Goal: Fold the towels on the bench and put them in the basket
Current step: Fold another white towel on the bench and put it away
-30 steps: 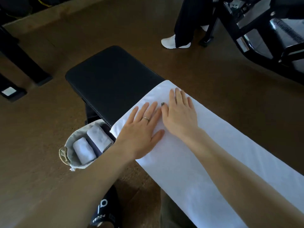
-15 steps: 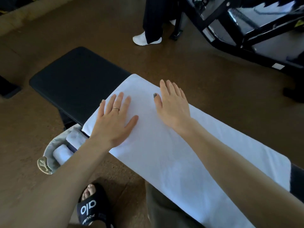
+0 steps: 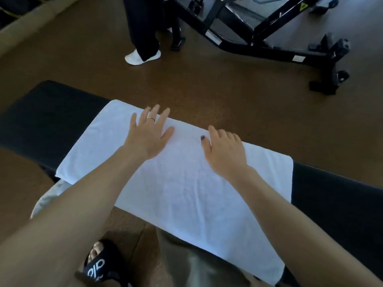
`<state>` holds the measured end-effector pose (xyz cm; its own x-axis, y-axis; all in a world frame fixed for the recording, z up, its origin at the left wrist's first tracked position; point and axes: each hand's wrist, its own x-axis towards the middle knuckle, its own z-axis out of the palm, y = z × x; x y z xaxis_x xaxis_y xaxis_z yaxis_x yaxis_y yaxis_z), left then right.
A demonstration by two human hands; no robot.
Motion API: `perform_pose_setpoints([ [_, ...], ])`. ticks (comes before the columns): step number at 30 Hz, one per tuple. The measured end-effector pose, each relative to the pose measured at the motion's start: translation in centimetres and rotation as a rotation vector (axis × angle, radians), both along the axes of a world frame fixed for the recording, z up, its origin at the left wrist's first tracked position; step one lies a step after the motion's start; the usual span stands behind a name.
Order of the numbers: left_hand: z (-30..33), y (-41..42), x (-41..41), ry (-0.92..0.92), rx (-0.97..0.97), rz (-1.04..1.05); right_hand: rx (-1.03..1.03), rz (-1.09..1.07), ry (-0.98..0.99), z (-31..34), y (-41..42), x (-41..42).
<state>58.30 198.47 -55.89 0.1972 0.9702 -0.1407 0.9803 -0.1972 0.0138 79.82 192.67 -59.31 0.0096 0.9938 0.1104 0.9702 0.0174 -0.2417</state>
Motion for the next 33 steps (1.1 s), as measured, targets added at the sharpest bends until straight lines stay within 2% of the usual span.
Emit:
perform_pose_setpoints([
  [3,-0.8,-1.3,5.3,-0.041,-0.096,-0.157,-0.026,0.043,-0.023,-1.2,-1.2,1.8],
  [7,-2.0,-1.6,6.0,-0.013,-0.134,-0.13,-0.02,-0.087,-0.052,-1.4,-3.7,7.7],
  [10,-1.4,-1.2,6.5,0.064,-0.151,-0.119,-0.132,-0.191,-0.082,-0.9,-5.8,11.9],
  [13,-0.4,-2.3,9.5,0.075,-0.073,-0.151,-0.109,-0.235,-0.111,-0.4,-6.0,12.4],
  [17,-0.7,-6.1,15.2,-0.107,-0.055,-0.346,0.006,-0.082,-0.011,-0.5,-5.3,9.9],
  [19,-2.0,-7.7,15.4,-0.033,-0.075,-0.419,-0.015,-0.044,-0.013,-0.9,-5.9,10.7],
  [21,-2.9,-8.6,14.1,0.018,-0.047,-0.377,-0.037,-0.076,-0.057,-1.3,-7.2,12.7],
  [23,-3.1,-9.9,13.0,-0.021,0.007,-0.309,-0.106,-0.127,-0.063,-1.1,-7.7,14.4],
  [30,-3.6,-21.8,14.7,-0.078,-0.015,-0.794,-0.14,-0.172,-0.086,-1.2,-7.7,14.5],
  [33,-4.3,-25.5,15.6,-0.014,0.053,-0.925,-0.157,-0.168,-0.077,-1.0,-7.8,14.4],
])
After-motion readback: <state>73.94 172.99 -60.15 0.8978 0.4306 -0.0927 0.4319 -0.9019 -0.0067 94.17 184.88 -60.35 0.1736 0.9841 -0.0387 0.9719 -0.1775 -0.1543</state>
